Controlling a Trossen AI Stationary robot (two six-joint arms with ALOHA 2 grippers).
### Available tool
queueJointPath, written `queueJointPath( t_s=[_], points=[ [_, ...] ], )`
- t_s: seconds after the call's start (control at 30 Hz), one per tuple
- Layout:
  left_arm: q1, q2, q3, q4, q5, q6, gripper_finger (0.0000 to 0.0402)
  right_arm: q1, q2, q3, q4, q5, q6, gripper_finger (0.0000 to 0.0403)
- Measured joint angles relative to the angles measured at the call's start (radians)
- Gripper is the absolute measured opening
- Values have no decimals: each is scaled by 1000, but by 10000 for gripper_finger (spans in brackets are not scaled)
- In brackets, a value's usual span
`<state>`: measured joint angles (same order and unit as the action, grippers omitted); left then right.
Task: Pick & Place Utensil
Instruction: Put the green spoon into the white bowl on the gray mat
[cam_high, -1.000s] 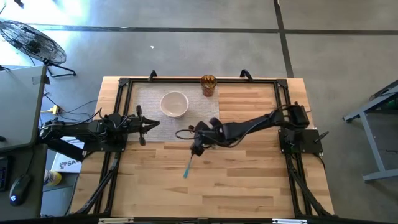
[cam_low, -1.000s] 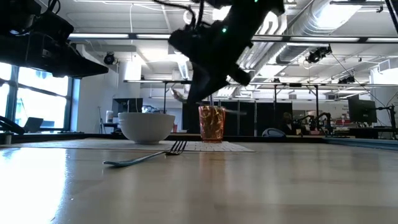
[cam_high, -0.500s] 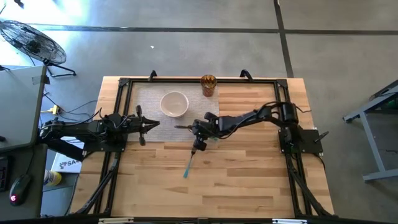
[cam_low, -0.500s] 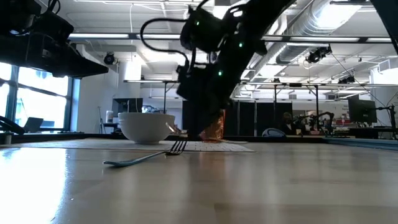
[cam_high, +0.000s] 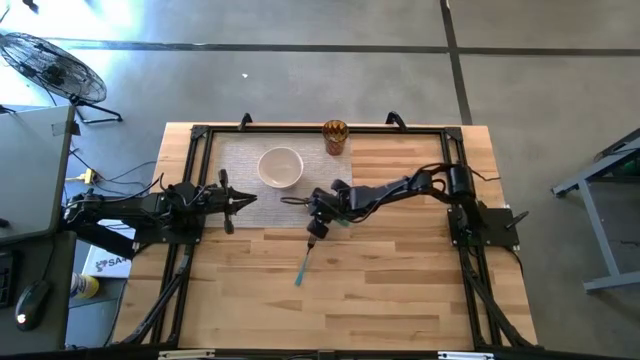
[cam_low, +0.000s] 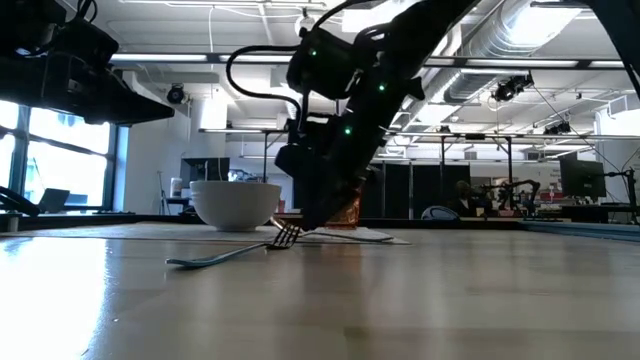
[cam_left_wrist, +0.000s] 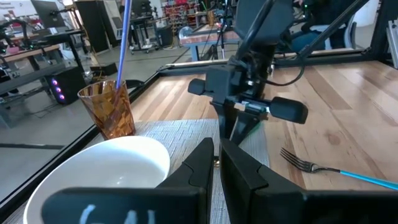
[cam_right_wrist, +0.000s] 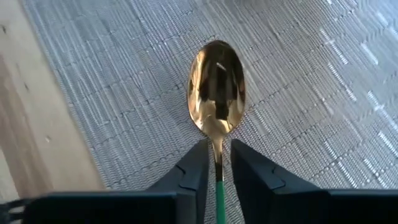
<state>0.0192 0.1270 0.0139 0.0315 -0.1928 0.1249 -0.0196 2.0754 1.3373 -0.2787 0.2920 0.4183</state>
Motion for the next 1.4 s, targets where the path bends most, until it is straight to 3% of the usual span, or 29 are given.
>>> queueJointPath(
  t_s=[0.13,0.53,0.63,0.9,1.03,1.2,1.3,1.4],
  points=[
    [0,0,0,0,0,0,24,8,-4,0,-23,18,82,86],
    [0,0,0,0,0,0,24,131,-6,0,-50,204,66,124],
    [0,0,0,0,0,0,24,149,-38,0,-154,248,79,128],
    [0,0,0,0,0,0,24,213,-215,0,-538,504,296,129],
    [0,0,0,1,0,0,24,252,-297,-52,-609,501,371,129],
    [0,0,0,0,0,0,24,249,-418,-281,-414,438,409,129],
    [0,0,0,0,0,0,24,227,-476,-447,-97,401,293,129],
    [0,0,0,0,0,0,24,198,-493,-589,323,308,60,129]
  ],
)
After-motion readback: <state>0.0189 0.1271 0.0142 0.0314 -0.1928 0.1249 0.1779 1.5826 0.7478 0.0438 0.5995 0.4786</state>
